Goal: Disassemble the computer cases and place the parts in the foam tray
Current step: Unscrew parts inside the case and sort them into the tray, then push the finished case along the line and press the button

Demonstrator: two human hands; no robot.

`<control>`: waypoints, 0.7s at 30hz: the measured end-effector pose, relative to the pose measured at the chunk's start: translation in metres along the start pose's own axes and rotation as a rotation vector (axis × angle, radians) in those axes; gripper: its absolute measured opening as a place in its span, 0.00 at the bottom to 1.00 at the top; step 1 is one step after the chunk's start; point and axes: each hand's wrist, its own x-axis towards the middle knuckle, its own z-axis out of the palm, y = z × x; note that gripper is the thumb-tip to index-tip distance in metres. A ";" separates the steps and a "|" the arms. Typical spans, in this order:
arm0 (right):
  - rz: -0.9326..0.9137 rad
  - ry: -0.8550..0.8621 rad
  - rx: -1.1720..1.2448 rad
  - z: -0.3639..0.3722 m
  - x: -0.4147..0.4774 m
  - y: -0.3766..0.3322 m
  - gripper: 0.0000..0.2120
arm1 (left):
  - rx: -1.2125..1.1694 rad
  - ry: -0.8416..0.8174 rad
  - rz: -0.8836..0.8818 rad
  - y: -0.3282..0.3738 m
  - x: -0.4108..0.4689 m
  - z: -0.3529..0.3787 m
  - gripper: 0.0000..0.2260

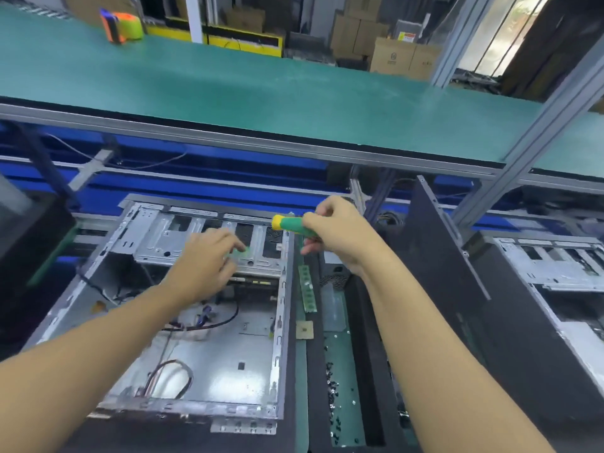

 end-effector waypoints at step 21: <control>0.440 -0.013 0.266 0.048 -0.056 0.195 0.13 | 0.331 -0.159 0.002 0.002 -0.014 0.027 0.31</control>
